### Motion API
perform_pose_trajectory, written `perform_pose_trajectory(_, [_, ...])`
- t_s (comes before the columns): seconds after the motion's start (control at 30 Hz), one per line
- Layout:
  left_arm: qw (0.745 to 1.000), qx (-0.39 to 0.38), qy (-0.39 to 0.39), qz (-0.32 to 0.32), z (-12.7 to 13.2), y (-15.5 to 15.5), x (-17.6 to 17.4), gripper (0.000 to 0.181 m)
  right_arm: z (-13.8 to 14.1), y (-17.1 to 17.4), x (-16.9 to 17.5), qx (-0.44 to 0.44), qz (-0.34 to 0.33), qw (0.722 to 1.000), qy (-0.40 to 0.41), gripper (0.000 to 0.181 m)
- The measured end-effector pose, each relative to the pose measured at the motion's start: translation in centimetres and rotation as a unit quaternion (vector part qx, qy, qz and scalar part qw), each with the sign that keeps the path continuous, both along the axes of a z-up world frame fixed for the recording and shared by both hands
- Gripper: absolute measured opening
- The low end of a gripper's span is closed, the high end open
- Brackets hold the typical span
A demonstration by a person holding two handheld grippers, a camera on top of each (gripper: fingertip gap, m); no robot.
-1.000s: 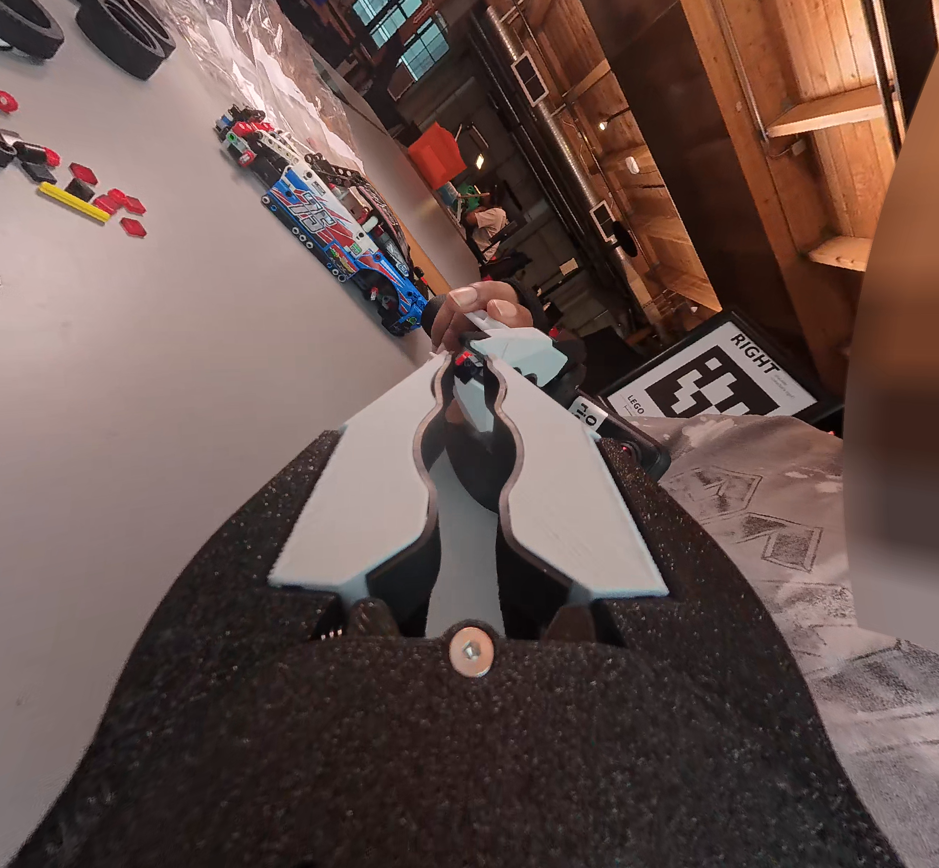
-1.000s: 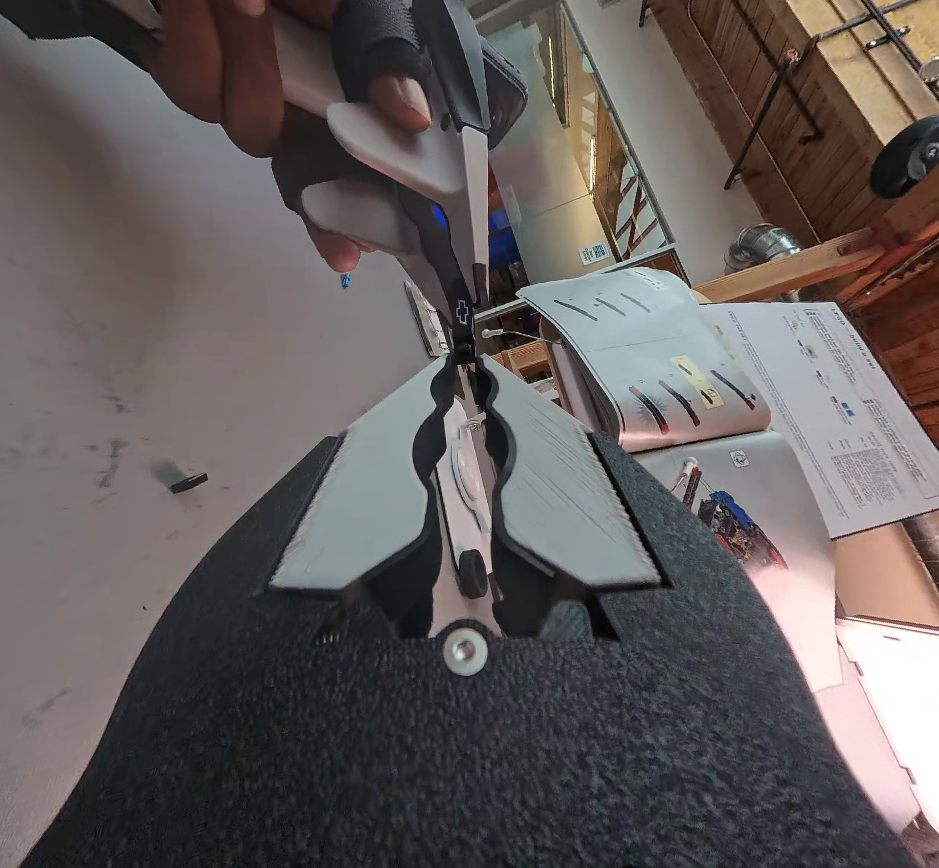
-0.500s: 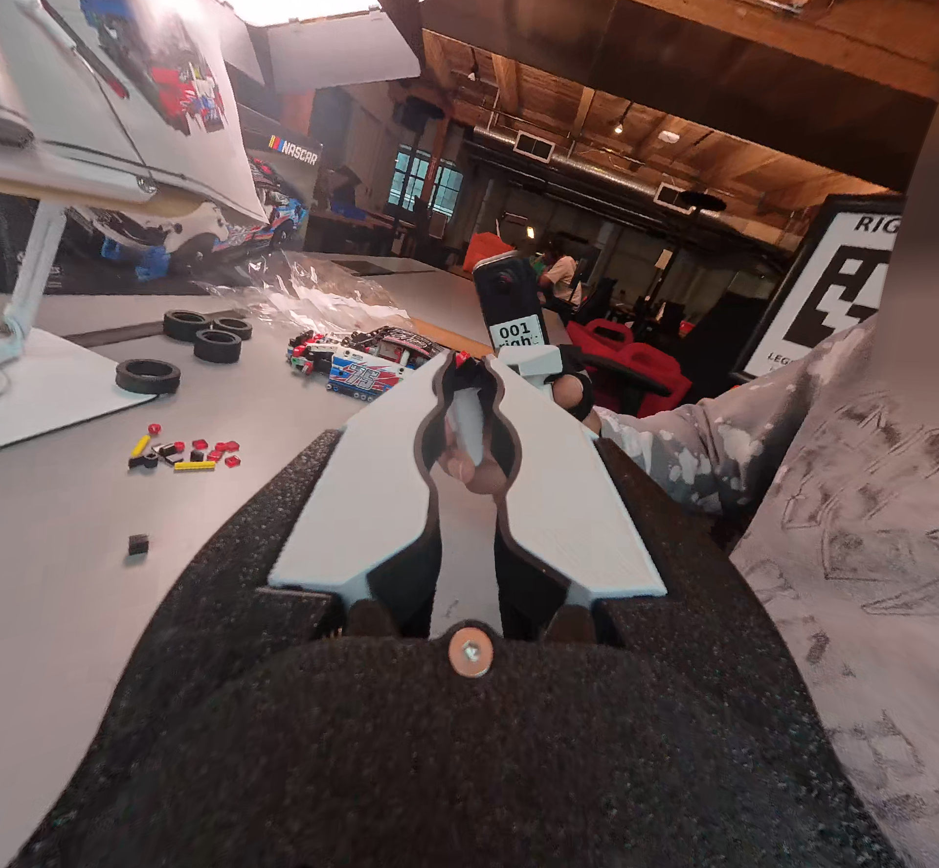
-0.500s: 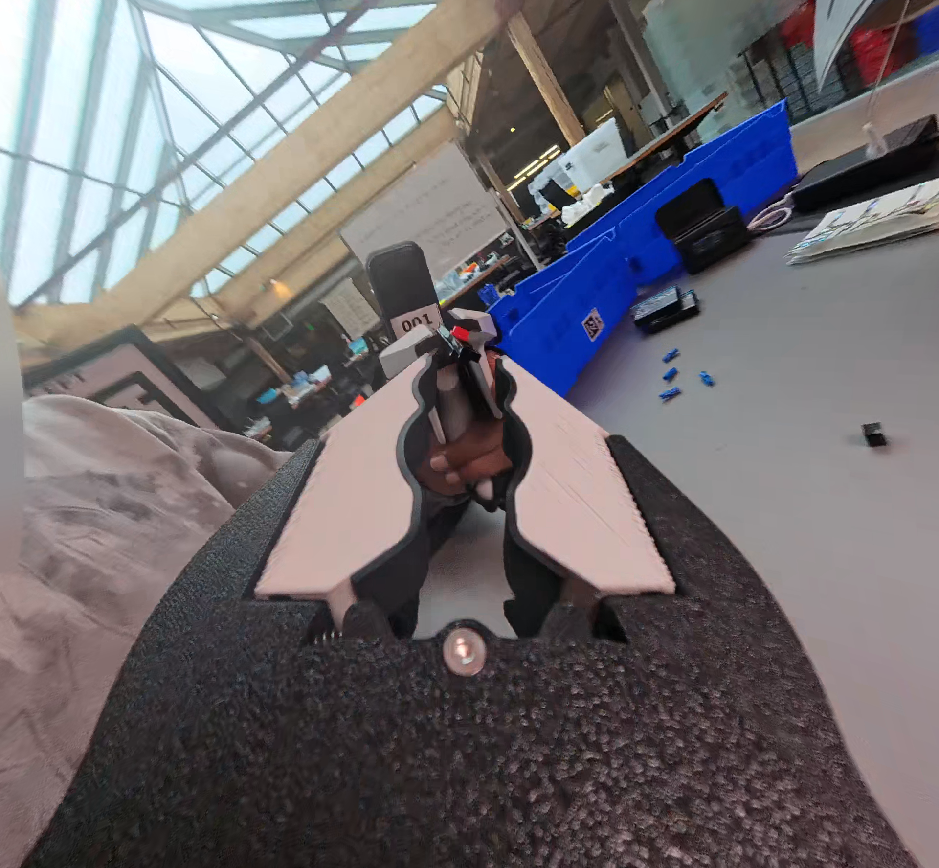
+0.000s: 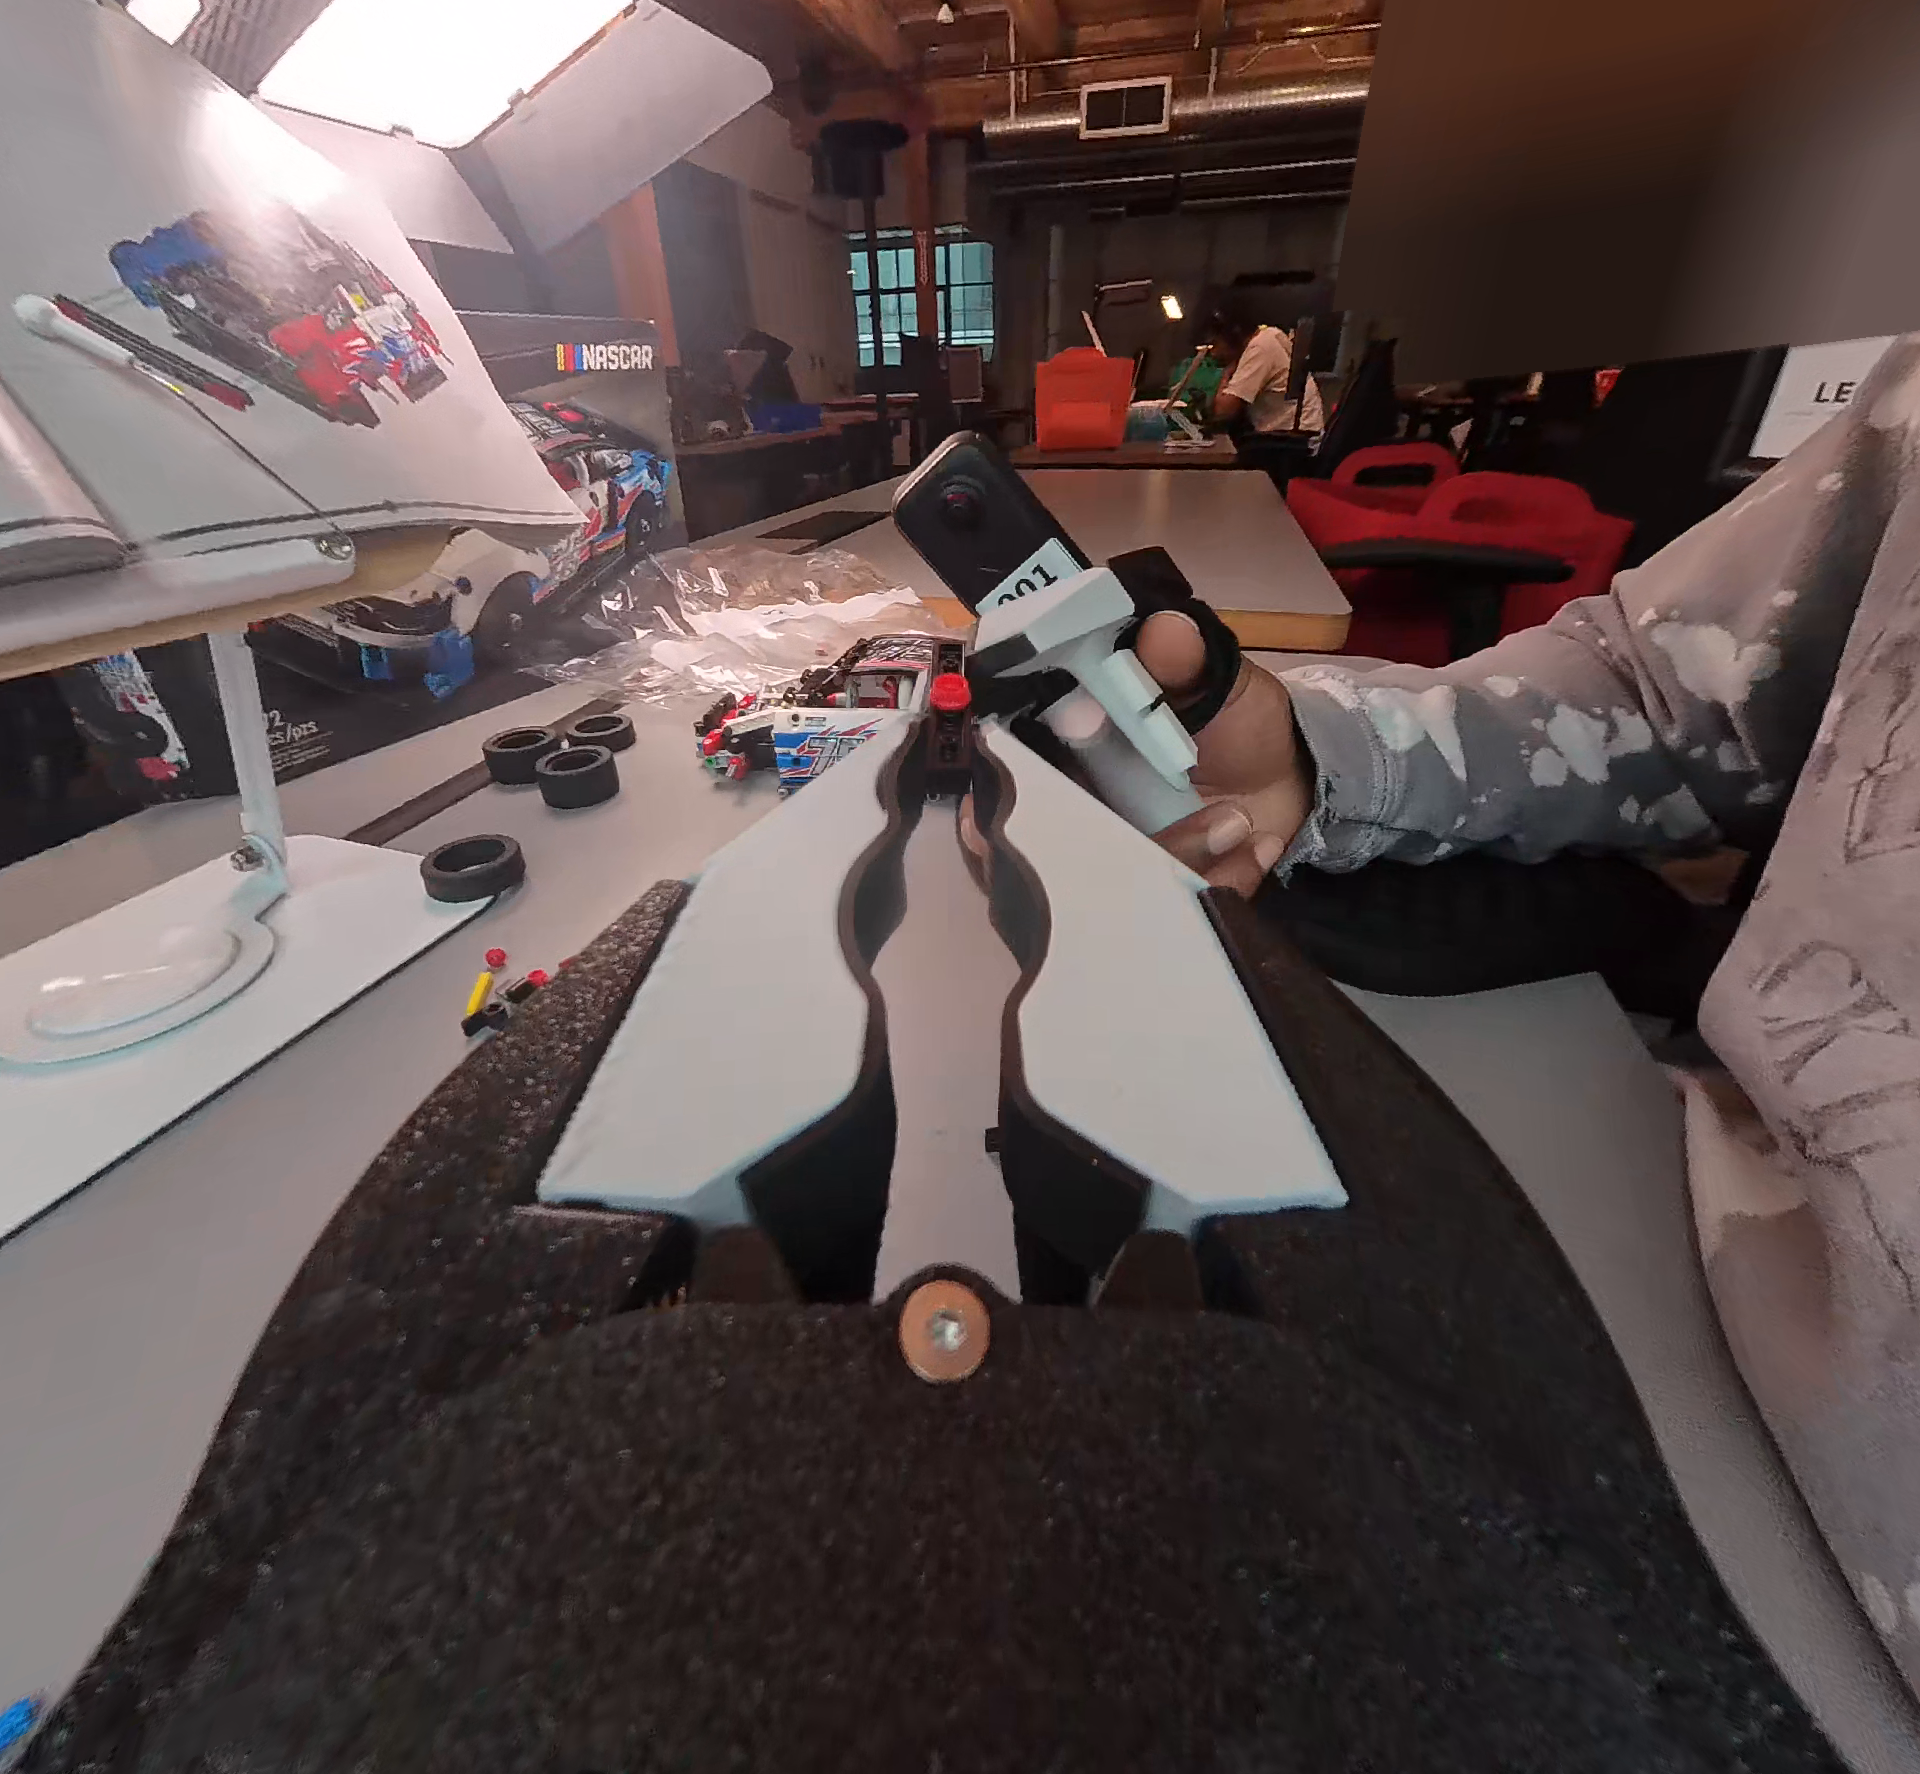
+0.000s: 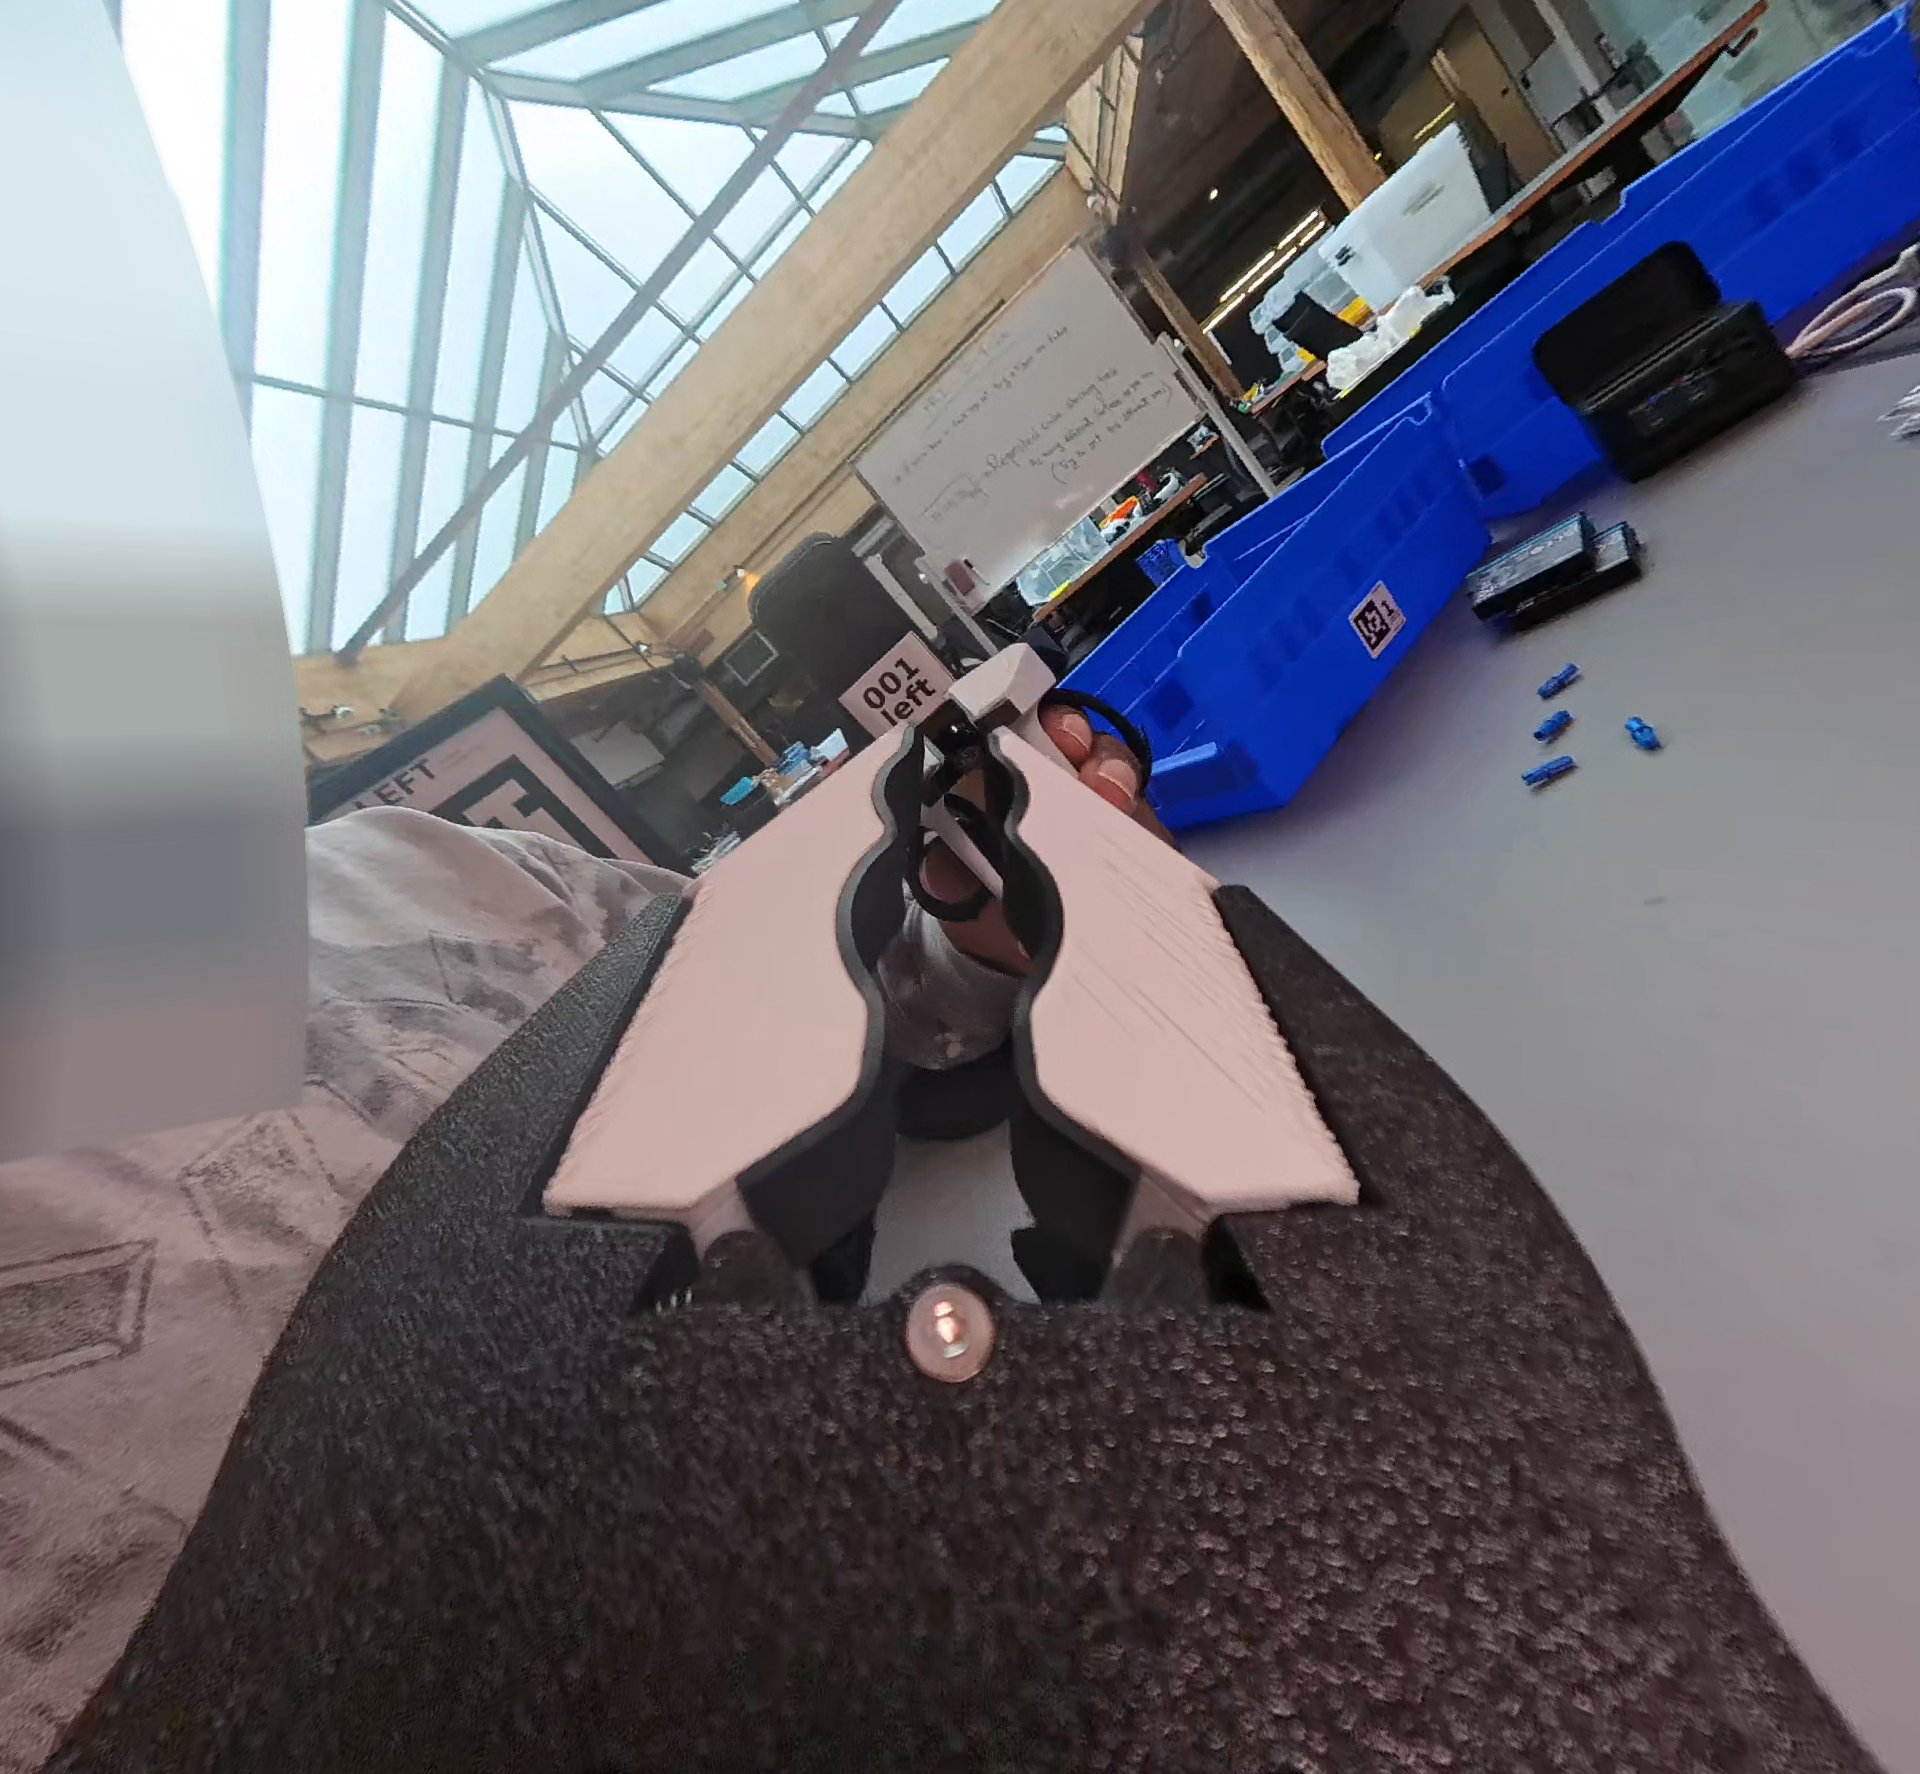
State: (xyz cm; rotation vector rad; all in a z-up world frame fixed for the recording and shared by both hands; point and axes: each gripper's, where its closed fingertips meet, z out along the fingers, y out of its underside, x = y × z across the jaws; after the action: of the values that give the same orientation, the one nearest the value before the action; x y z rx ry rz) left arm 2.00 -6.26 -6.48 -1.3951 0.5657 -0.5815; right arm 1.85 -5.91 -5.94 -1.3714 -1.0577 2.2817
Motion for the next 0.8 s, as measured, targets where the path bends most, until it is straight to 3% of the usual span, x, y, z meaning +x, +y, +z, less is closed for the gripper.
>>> perform_pose_trajectory(0.2, [0.999,-0.039,0.005,-0.019,-0.9,0.2,0.1,0.007,-0.7,0.3,0.1,0.118,-0.039,0.992,-0.005,0.008])
perform_pose_trajectory(0.37, [0.991,-0.113,0.065,0.002,-3.9,1.2,-0.3,0.009,-3.0,1.1,-0.1,0.269,-0.076,0.956,-0.084,0.007])
perform_pose_trajectory(0.5, [0.981,-0.143,0.127,0.020,-6.2,1.6,-0.3,0.008,-4.6,1.3,-0.4,0.283,-0.086,0.945,-0.138,0.007])
perform_pose_trajectory(0.6, [0.978,-0.154,0.137,0.014,-6.8,1.5,0.1,0.008,-4.8,1.0,-0.4,0.285,-0.081,0.946,-0.133,0.007])
perform_pose_trajectory(0.7, [0.983,-0.174,0.028,-0.053,-5.1,0.8,0.8,0.008,-3.2,0.4,0.0,0.278,-0.068,0.955,-0.081,0.007])
perform_pose_trajectory(0.8, [0.964,-0.193,-0.128,-0.134,-2.3,0.0,0.9,0.007,-2.4,0.1,0.4,0.268,-0.056,0.961,-0.045,0.016])
